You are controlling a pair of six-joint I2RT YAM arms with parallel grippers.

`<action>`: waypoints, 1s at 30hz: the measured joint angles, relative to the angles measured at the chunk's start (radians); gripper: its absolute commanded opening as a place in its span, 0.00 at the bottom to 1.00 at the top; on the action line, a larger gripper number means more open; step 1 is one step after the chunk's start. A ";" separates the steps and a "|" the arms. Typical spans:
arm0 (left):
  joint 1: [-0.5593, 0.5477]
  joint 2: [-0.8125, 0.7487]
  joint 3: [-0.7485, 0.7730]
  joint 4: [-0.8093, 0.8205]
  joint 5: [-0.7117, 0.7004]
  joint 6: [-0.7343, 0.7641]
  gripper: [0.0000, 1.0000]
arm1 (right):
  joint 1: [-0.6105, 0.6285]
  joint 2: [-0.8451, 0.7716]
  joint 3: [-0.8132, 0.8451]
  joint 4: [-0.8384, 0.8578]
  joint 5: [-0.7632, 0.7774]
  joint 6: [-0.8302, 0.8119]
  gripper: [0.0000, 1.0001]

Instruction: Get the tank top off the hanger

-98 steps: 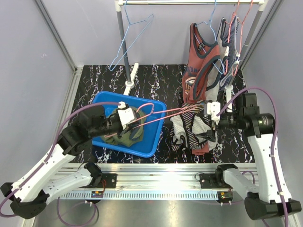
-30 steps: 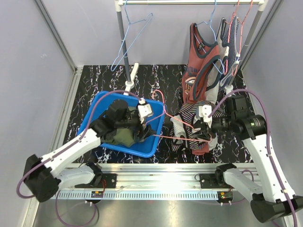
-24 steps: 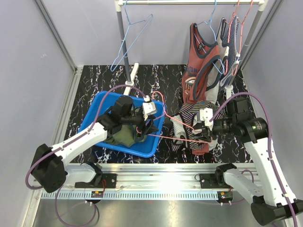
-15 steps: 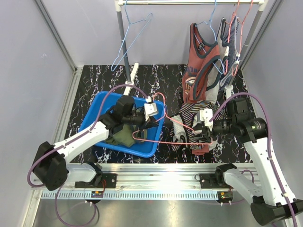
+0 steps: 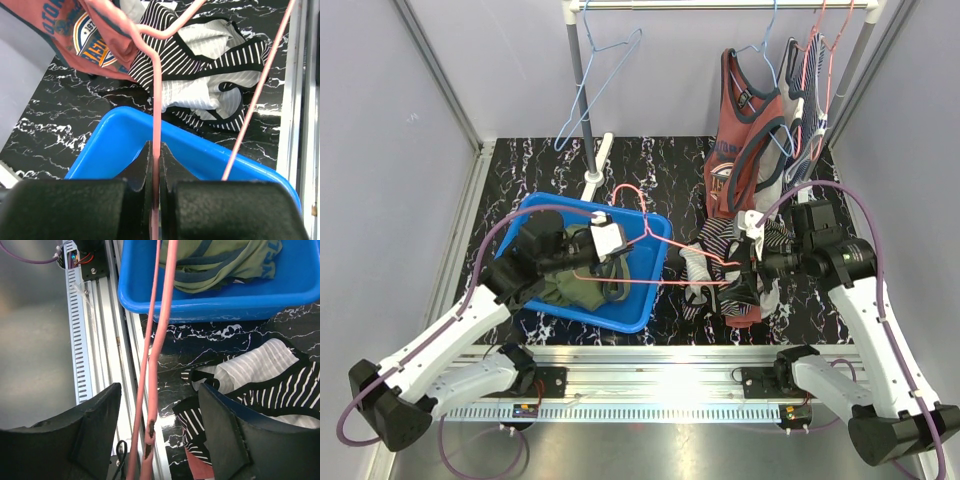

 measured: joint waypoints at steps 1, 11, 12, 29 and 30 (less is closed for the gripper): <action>0.000 -0.001 0.006 -0.011 -0.003 0.005 0.00 | 0.000 0.006 0.000 0.000 -0.002 0.005 0.66; -0.007 0.019 0.094 -0.152 -0.040 0.120 0.00 | 0.000 0.040 0.016 -0.033 -0.025 -0.002 0.42; -0.008 0.024 0.104 -0.164 -0.044 0.134 0.00 | 0.000 0.041 0.018 -0.037 -0.025 -0.009 0.49; -0.005 0.056 0.150 -0.284 -0.095 0.224 0.00 | 0.000 0.039 0.017 -0.071 -0.025 -0.059 0.42; -0.005 0.056 0.150 -0.284 -0.095 0.223 0.00 | 0.000 0.039 0.015 -0.071 -0.025 -0.066 0.35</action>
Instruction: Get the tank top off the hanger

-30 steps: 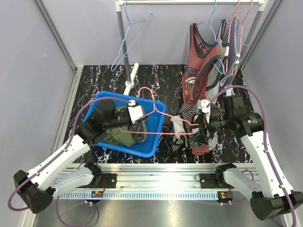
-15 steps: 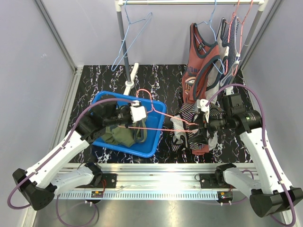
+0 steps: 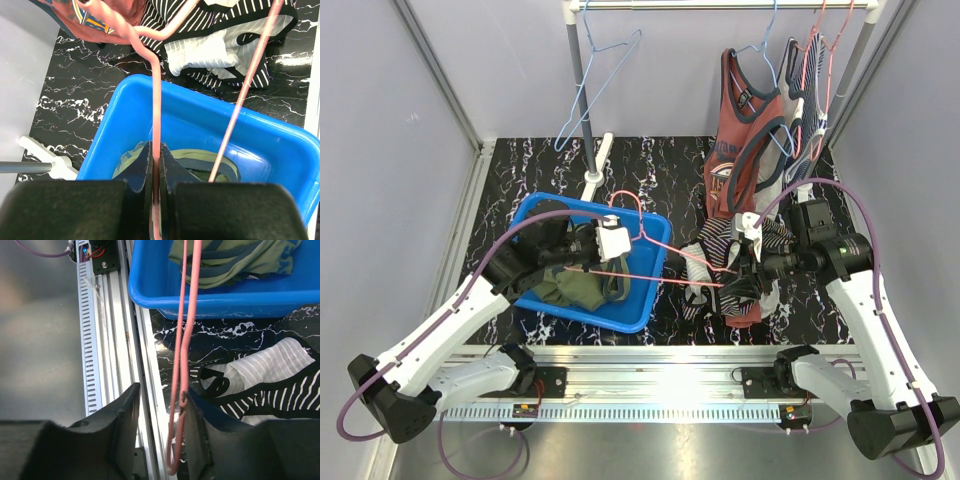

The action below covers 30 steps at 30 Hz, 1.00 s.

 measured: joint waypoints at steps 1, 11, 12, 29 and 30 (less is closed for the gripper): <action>0.000 0.000 0.000 0.000 0.000 0.000 0.00 | 0.000 0.000 -0.001 -0.002 0.000 -0.001 0.30; 0.000 -0.022 0.000 0.025 0.001 -0.064 0.54 | -0.010 -0.002 0.006 0.014 0.019 0.035 0.00; 0.002 -0.032 -0.001 0.050 -0.013 -0.101 0.68 | -0.010 -0.005 0.012 0.029 0.019 0.060 0.00; 0.039 -0.374 0.054 0.181 -0.354 -0.386 0.99 | -0.050 0.002 0.237 0.469 0.389 0.606 0.00; 0.039 -0.389 0.051 0.174 -0.379 -0.405 0.99 | -0.050 0.026 0.252 0.470 0.427 0.615 0.00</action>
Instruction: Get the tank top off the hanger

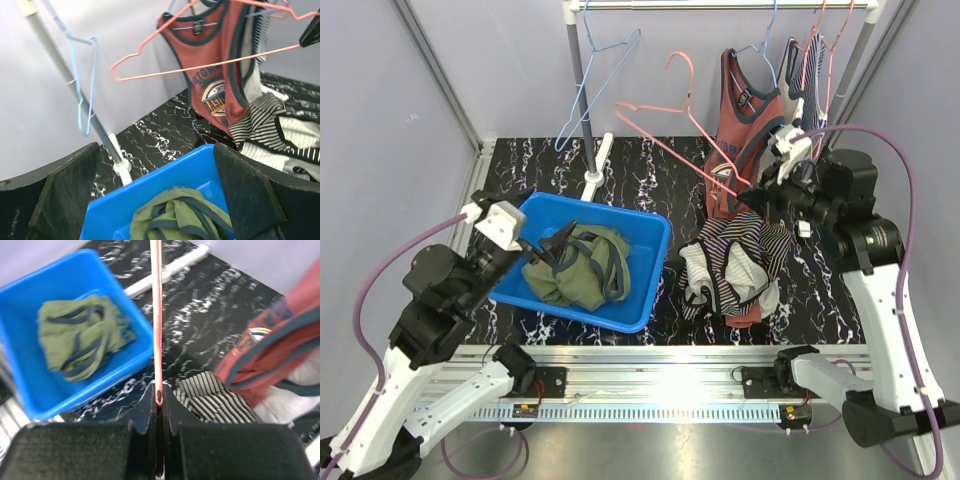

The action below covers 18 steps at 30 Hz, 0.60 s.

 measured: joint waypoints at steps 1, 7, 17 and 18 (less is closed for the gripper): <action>0.000 -0.013 -0.005 -0.004 -0.022 -0.020 0.99 | 0.000 0.026 0.017 0.003 0.033 0.008 0.00; 0.000 -0.114 -0.087 -0.021 -0.117 -0.140 0.99 | 0.011 0.177 0.124 0.027 0.193 0.045 0.00; 0.000 -0.171 -0.158 -0.040 -0.242 -0.329 0.99 | 0.146 0.357 0.305 0.121 0.452 0.082 0.00; 0.000 -0.171 -0.162 -0.044 -0.252 -0.344 0.99 | 0.154 0.379 0.335 0.119 0.483 0.090 0.00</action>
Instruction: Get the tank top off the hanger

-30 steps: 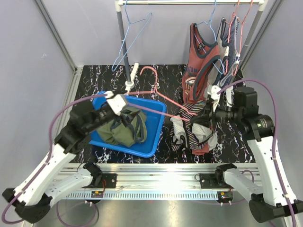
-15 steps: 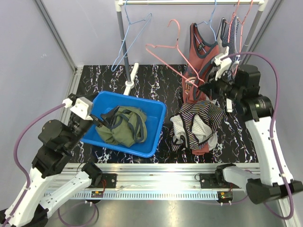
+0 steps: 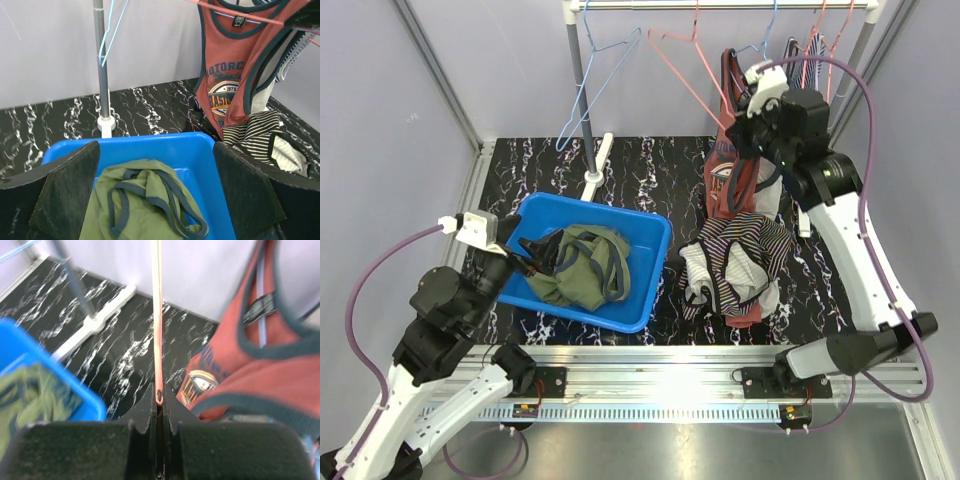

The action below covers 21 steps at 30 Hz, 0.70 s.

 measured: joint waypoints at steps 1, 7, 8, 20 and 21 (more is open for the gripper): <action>0.000 0.000 -0.005 -0.002 -0.008 -0.015 0.99 | 0.006 0.029 0.036 0.003 0.028 0.010 0.00; 0.000 0.000 -0.027 -0.024 -0.030 -0.079 0.99 | 0.039 0.190 0.206 0.003 0.167 0.048 0.00; 0.000 0.000 -0.028 -0.029 -0.031 -0.087 0.99 | 0.050 0.211 0.224 0.001 0.182 0.051 0.00; 0.000 0.000 -0.045 -0.041 -0.031 -0.141 0.99 | 0.179 0.296 0.251 -0.024 0.278 0.058 0.00; 0.000 0.000 -0.045 -0.041 -0.031 -0.141 0.99 | 0.184 0.300 0.251 -0.024 0.281 0.058 0.00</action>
